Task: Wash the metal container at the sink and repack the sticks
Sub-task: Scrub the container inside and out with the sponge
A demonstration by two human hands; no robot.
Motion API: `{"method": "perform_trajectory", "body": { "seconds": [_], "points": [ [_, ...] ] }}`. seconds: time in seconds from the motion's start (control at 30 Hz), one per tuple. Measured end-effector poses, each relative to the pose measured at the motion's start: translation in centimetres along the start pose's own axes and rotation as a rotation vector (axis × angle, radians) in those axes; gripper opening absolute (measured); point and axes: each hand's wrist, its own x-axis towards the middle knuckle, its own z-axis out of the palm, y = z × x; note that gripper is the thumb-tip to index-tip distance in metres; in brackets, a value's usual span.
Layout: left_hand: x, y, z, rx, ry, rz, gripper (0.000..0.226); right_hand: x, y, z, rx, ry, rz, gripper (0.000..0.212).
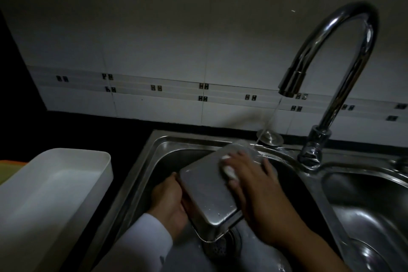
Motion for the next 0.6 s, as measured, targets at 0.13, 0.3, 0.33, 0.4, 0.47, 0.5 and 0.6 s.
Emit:
{"method": "perform_trajectory", "body": {
  "seconds": [0.13, 0.3, 0.33, 0.4, 0.47, 0.5, 0.6],
  "points": [
    [-0.2, -0.3, 0.0, 0.013, -0.007, 0.004, 0.028, 0.2, 3.1, -0.7, 0.04, 0.154, 0.242, 0.034],
    [-0.5, -0.7, 0.4, 0.0, -0.029, -0.01, 0.036, -0.4, 1.6, -0.1, 0.089, 0.107, 0.031, 0.042],
    [-0.3, -0.8, 0.3, -0.011, -0.028, -0.015, 0.038, -0.5, 0.2, -0.1, 0.12, 0.027, -0.038, 0.044],
    [-0.3, -0.8, 0.0, -0.02, -0.043, -0.027, 0.041, -0.6, -2.5, 0.2, 0.139, -0.152, -0.159, 0.052],
    [-0.5, -0.7, -0.4, -0.003, -0.053, -0.031, 0.042, -0.6, -4.3, 0.6, 0.102, -0.208, -0.281, 0.053],
    [-0.6, -0.7, -0.5, 0.006, -0.056, -0.028, 0.043, -0.6, -4.6, 0.6, 0.091, -0.208, -0.306, 0.051],
    [-0.1, -0.7, 0.0, -0.021, -0.024, -0.037, 0.045, -0.1, -2.8, 0.7, 0.086, -0.116, -0.201, 0.045]
  ]
}}
